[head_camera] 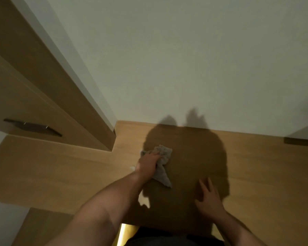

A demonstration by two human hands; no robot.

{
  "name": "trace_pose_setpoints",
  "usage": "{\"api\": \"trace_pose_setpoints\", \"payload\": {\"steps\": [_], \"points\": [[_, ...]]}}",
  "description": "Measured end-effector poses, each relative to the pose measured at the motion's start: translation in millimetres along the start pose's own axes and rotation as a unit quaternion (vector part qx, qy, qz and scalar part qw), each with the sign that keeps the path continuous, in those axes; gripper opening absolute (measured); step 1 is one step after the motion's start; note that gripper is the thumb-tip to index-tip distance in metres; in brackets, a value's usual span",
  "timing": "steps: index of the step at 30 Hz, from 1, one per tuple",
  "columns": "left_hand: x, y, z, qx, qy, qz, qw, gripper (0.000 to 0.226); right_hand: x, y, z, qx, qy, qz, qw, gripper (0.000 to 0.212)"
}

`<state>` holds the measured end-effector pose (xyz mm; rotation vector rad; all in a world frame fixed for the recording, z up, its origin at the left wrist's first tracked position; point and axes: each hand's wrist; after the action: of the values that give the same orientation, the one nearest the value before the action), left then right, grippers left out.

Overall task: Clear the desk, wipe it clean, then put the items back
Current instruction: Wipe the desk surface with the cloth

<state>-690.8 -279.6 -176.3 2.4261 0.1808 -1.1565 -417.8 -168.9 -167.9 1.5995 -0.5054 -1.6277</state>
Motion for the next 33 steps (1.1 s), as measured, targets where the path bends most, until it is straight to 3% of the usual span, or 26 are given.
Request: {"api": "trace_pose_setpoints", "payload": {"steps": [3,7,9,12,15,18,21,25,28,31,33], "points": [[-41.6,-18.0,30.9,-0.032,0.052,-0.137,0.989,0.049,1.3,1.1,14.2,-0.037,0.005,0.003,0.999,0.089],[-96.3,-47.6,57.6,-0.117,-0.059,-0.164,0.978,0.070,-0.1,-3.0,28.0,-0.059,0.021,0.005,0.998,0.089],[-102.8,-56.4,70.5,-0.156,-0.046,-0.109,0.981,0.076,1.0,-6.0,30.4,-0.059,0.026,0.010,0.998,0.090],[-75.3,-60.0,81.8,-0.137,-0.065,0.028,0.988,0.082,1.2,-10.0,27.6,-0.053,0.030,0.022,0.998,0.094],[-39.1,-40.2,74.9,-0.087,-0.117,0.052,0.988,0.080,1.9,-13.4,19.5,-0.070,0.044,0.016,0.996,0.096],[-14.7,13.5,67.2,-0.030,-0.095,0.022,0.995,0.071,-0.1,-13.5,17.8,-0.080,0.072,0.024,0.994,0.097],[5.2,88.1,77.4,-0.034,-0.041,-0.003,0.999,0.061,-2.5,-11.4,19.9,-0.082,0.091,0.038,0.992,0.092],[35.6,172.8,85.2,-0.061,-0.007,-0.047,0.997,0.070,-0.1,-1.8,18.7,-0.110,0.117,0.044,0.986,0.081],[32.3,185.5,78.7,-0.084,-0.008,-0.057,0.995,0.081,7.5,9.9,14.6,-0.130,0.110,0.060,0.984,0.076],[-3.9,164.3,85.1,-0.070,0.026,-0.161,0.984,0.072,9.2,16.3,9.6,-0.147,0.091,0.062,0.983,0.076],[-36.8,139.6,97.4,-0.104,0.019,-0.245,0.964,0.063,6.0,18.0,8.6,-0.151,0.081,0.047,0.984,0.076]]}}
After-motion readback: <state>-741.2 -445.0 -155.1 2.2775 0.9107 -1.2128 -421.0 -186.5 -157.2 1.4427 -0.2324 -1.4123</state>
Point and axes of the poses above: each hand's wrist, its own y-axis away from the middle knuckle, its own x-axis out of the palm, z = x × y, and after that the axes turned 10 degrees about x, right-handed
